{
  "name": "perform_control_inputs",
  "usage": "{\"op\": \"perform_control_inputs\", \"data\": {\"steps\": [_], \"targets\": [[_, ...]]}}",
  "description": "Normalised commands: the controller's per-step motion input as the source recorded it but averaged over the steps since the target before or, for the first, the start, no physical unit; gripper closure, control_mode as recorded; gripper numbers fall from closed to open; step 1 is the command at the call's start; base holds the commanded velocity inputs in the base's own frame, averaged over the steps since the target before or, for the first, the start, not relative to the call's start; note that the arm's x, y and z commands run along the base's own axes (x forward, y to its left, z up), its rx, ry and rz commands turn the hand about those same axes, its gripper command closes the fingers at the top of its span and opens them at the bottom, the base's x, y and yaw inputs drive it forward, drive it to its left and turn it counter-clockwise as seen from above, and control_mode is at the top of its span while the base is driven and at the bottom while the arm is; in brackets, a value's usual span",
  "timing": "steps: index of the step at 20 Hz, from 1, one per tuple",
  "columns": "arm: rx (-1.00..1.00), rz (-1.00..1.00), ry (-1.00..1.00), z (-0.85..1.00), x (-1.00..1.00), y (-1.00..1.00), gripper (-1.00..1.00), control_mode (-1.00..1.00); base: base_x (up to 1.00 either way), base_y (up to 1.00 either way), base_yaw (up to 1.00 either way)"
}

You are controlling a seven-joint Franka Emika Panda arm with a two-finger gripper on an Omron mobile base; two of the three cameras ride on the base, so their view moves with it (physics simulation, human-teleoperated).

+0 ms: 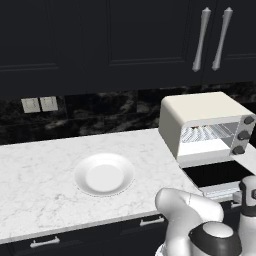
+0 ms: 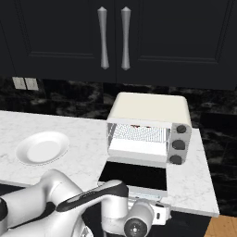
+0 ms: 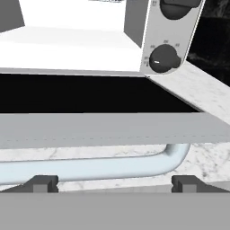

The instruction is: Pick up the kebab skewer and baguette bread, and place them inside the toaster oven. Close the toaster oven door and start by setting the timer.

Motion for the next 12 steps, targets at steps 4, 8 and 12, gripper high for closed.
{"op": "perform_control_inputs", "data": {"steps": [4, 8, 12], "targets": [[0.00, 0.00, 0.00, -0.12, 0.10, 0.00, -1.00, -1.00, 0.00, 0.00, 0.00], [0.00, 0.00, 0.00, -0.10, 0.05, 0.00, -1.00, -1.00, 0.00, 0.00, 0.00], [0.00, 0.00, 0.01, -0.09, 0.02, 0.00, -1.00, -1.00, 0.00, 0.00, 0.00]]}}
